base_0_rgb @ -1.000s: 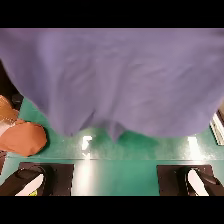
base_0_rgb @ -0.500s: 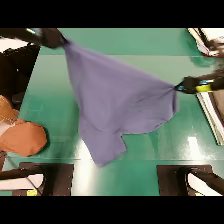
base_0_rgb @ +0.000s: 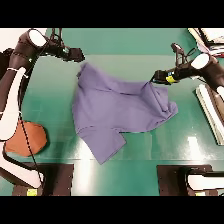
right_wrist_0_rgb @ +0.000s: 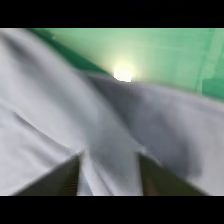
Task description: Fold the shirts.
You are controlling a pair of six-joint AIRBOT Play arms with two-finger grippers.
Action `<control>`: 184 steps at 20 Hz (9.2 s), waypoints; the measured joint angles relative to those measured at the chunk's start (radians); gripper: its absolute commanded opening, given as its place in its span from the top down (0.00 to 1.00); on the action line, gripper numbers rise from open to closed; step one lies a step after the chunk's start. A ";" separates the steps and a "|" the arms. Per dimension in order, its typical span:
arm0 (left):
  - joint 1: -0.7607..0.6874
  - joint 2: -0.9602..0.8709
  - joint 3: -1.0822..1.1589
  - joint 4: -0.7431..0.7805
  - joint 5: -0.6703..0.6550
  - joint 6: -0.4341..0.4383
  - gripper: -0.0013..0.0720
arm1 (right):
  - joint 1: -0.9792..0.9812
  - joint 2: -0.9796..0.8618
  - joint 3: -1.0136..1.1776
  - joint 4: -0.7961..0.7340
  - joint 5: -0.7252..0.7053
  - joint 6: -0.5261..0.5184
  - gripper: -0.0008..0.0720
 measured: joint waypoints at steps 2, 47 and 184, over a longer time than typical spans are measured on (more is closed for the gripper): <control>0.014 0.002 0.006 0.010 -0.046 -0.014 0.31 | -0.012 -0.028 0.058 0.000 0.039 0.000 0.37; 0.000 0.729 -1.184 -0.170 0.074 -0.072 0.95 | -0.521 0.522 -0.462 0.015 0.257 -0.082 0.37; 0.016 0.826 -1.304 -0.217 -0.167 -0.106 0.96 | -0.600 0.446 -0.786 -0.011 0.256 -0.123 0.97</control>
